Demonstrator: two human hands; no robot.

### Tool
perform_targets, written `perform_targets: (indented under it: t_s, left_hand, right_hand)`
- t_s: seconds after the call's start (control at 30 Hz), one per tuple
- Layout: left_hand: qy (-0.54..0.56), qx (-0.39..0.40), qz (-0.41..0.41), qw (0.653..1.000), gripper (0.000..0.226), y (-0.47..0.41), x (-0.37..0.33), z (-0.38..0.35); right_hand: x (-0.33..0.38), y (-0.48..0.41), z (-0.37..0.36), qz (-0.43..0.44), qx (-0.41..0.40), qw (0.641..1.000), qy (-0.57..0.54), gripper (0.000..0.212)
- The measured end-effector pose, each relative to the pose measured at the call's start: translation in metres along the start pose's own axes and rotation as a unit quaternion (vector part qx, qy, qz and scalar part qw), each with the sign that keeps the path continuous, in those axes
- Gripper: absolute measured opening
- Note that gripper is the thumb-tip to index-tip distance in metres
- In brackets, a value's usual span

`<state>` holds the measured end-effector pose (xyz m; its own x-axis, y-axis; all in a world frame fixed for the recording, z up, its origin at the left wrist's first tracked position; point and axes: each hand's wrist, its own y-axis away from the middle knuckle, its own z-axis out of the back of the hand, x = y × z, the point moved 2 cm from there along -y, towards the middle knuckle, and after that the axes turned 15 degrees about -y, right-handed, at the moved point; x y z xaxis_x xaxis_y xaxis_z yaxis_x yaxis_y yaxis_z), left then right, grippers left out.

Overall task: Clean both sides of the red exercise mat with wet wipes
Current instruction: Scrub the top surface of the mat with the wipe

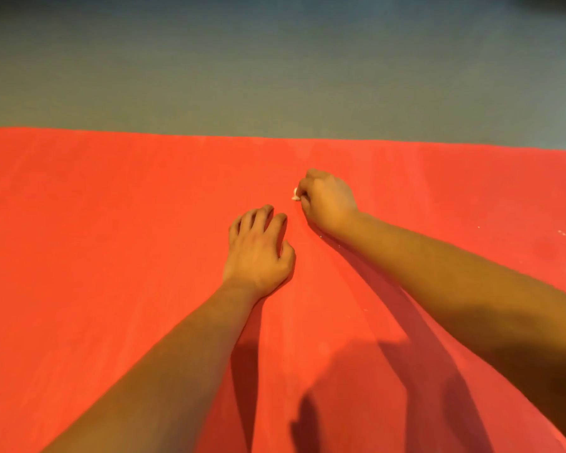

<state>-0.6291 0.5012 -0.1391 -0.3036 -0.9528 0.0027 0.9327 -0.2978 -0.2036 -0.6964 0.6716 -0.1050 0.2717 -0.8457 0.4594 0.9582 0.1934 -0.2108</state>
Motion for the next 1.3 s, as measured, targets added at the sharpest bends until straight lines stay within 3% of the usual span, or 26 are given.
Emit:
perform_targets:
  t_s: [0.27, 0.53, 0.8, 0.97, 1.17, 1.3]
  left_hand:
    - [-0.001, 0.0, -0.001, 1.0, 0.055, -0.012, 0.001, -0.003]
    - [-0.028, 0.005, -0.013, 1.0, 0.057, -0.017, -0.002, -0.002]
    - [-0.019, -0.003, -0.004, 1.0, 0.057, -0.02, -0.003, -0.003]
    - [-0.016, 0.001, -0.007, 1.0, 0.057, -0.02, -0.004, -0.001]
    - [-0.023, -0.003, -0.009, 1.0, 0.056, -0.02, -0.006, -0.002]
    - [-0.026, -0.003, -0.004, 1.0, 0.054, -0.022, -0.007, -0.002]
  right_hand:
    - [-0.016, -0.062, 0.003, -0.076, -0.003, 0.997, 0.033, 0.022]
    - [-0.017, -0.034, 0.002, 0.004, 0.011, 1.0, 0.007, 0.02]
    - [-0.045, -0.131, 0.008, -0.07, -0.008, 0.996, 0.059, 0.019]
    - [-0.053, -0.125, 0.006, -0.111, -0.032, 0.993, -0.002, 0.022]
    - [-0.043, -0.066, 0.006, -0.009, 0.0, 1.0, 0.006, 0.024]
    - [-0.052, -0.085, 0.008, -0.019, -0.031, 0.999, -0.008, 0.021]
